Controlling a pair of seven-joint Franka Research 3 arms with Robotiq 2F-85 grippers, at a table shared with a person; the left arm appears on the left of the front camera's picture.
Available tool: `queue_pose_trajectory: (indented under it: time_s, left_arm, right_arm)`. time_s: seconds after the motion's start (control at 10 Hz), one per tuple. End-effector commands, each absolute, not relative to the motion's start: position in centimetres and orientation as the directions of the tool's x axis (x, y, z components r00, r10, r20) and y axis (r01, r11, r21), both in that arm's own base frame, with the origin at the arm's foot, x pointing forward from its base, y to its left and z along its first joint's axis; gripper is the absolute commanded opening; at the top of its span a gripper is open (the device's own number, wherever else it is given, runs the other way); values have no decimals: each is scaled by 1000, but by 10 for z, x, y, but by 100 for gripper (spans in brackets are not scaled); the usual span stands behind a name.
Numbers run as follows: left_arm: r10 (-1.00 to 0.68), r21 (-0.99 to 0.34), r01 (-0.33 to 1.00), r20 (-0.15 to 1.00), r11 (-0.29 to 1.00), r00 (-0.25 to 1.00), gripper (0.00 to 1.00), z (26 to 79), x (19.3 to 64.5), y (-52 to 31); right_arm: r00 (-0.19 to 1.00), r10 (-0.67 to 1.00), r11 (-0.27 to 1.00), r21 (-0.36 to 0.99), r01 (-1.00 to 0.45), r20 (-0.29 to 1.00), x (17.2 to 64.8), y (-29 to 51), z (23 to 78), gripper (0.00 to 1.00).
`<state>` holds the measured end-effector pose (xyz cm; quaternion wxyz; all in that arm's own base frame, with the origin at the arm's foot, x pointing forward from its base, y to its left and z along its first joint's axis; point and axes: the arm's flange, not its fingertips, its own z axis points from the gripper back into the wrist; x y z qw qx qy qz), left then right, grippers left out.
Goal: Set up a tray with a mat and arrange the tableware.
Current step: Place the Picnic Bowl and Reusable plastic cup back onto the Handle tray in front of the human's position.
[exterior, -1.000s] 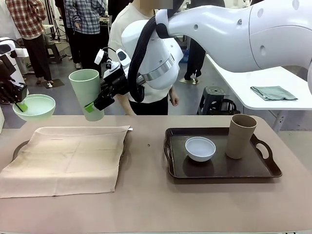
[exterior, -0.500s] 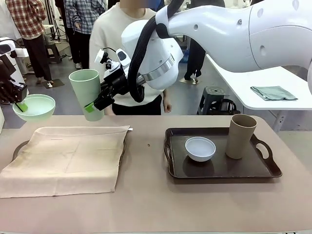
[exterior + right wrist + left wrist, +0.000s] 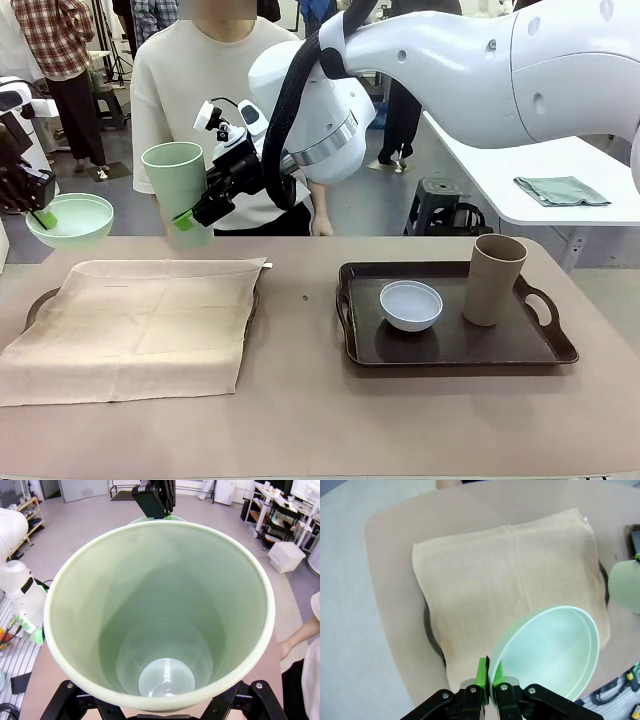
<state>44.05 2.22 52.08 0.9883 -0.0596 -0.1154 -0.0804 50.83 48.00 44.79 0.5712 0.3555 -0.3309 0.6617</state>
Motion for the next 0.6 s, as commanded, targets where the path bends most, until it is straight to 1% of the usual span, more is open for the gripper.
queue_pose_trajectory:
  time_s: [0.0, 0.5]
  left_arm:
    - [-143, -93, 169, 232, 981, 962, 4, 525, 440, 22]
    - [-145, -99, 173, 238, 980, 960, 4, 521, 440, 22]
  right_arm:
    - [-97, 521, -134, -31, -991, 848, 507, 478, 450, 82]
    - [-95, 521, -129, -32, -991, 848, 508, 480, 448, 82]
